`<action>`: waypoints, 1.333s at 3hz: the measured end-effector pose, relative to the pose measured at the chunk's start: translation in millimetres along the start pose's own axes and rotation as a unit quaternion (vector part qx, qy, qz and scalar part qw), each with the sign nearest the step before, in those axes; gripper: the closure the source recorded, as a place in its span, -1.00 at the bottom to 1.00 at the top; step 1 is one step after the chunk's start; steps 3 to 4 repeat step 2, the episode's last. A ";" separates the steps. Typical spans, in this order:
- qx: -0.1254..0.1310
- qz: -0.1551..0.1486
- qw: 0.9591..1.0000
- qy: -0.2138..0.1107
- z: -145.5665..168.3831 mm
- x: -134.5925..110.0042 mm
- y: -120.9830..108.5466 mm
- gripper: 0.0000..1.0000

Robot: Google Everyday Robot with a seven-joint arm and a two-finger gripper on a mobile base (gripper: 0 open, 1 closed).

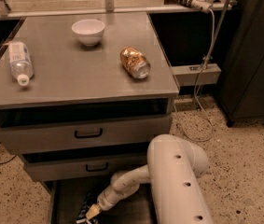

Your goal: Place blue chip bag into bottom drawer

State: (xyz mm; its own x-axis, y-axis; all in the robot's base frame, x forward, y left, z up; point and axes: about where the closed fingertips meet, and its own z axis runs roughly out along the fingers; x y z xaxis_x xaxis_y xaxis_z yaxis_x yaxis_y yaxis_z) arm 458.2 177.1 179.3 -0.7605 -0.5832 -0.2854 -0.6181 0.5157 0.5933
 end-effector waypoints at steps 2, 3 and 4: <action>0.000 0.000 1.000 0.000 0.0 0.0 0.0 -1.00; 0.000 0.000 1.000 0.000 0.0 0.0 0.0 -1.00; 0.000 0.000 1.000 0.000 0.0 0.0 0.0 -1.00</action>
Offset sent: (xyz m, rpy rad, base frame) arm 0.0000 0.0000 0.0000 0.0000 0.0000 0.0000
